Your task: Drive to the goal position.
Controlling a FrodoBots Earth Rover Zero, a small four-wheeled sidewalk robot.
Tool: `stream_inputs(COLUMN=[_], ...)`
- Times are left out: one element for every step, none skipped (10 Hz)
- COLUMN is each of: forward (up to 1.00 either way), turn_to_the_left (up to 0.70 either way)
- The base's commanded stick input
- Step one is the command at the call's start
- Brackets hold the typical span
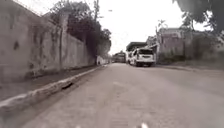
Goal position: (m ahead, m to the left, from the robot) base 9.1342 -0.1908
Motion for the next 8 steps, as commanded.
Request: stream_inputs(forward=[1.0,1.0,1.0,1.0,1.0,1.0,1.0,1.0], turn_to_the_left=[0.0,0.0,0.0,0.0,0.0,0.0,0.0,0.0])
